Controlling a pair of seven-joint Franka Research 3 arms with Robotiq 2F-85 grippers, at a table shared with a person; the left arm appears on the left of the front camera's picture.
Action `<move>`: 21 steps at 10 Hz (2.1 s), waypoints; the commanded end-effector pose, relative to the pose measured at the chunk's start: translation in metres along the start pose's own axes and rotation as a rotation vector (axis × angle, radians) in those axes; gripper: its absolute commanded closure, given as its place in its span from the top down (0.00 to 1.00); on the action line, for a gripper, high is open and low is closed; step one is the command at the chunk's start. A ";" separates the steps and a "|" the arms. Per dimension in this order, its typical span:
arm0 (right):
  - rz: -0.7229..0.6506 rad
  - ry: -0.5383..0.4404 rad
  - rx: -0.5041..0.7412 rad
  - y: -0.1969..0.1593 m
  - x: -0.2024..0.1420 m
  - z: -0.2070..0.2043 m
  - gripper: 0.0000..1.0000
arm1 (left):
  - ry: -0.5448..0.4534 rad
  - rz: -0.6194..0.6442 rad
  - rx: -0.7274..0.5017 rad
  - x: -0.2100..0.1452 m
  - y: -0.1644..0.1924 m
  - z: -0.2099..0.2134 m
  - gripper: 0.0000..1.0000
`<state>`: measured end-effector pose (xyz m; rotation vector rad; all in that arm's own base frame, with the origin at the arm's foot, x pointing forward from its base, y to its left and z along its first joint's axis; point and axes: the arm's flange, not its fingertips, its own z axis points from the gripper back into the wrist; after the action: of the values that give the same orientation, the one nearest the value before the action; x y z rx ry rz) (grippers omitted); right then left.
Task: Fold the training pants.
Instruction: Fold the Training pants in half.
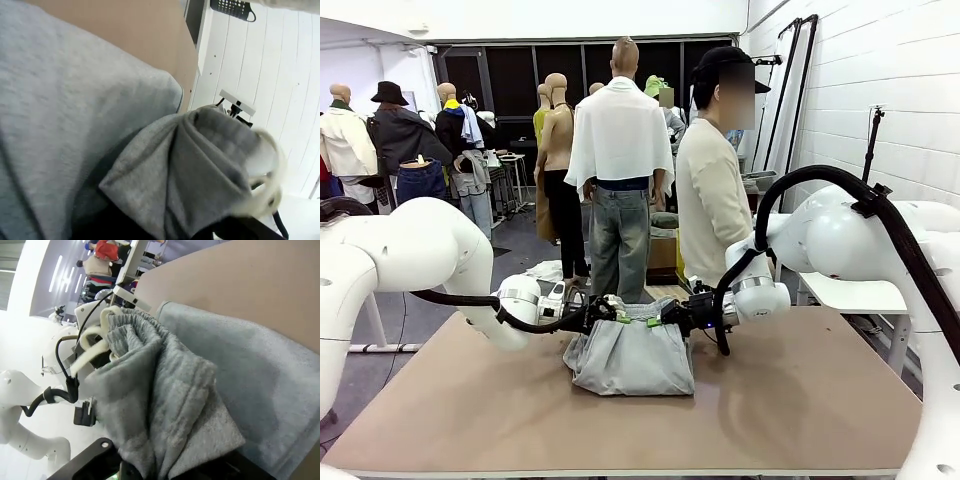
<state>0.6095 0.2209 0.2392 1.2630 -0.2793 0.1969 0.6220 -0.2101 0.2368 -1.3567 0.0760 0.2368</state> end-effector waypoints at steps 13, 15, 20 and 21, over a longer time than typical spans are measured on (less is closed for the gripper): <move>0.009 -0.025 -0.240 0.028 0.016 0.097 1.00 | -0.209 -0.017 -0.003 -0.037 -0.004 0.083 1.00; 0.021 -0.041 -0.217 0.026 0.023 0.099 1.00 | -0.171 0.024 0.010 -0.030 -0.004 0.083 1.00; 0.021 -0.041 -0.217 0.026 0.023 0.099 1.00 | -0.171 0.024 0.010 -0.030 -0.004 0.083 1.00; 0.021 -0.041 -0.217 0.026 0.023 0.099 1.00 | -0.171 0.024 0.010 -0.030 -0.004 0.083 1.00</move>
<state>0.6136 0.1329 0.2980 1.0520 -0.3425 0.1534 0.5865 -0.1343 0.2634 -1.3267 -0.0660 0.3709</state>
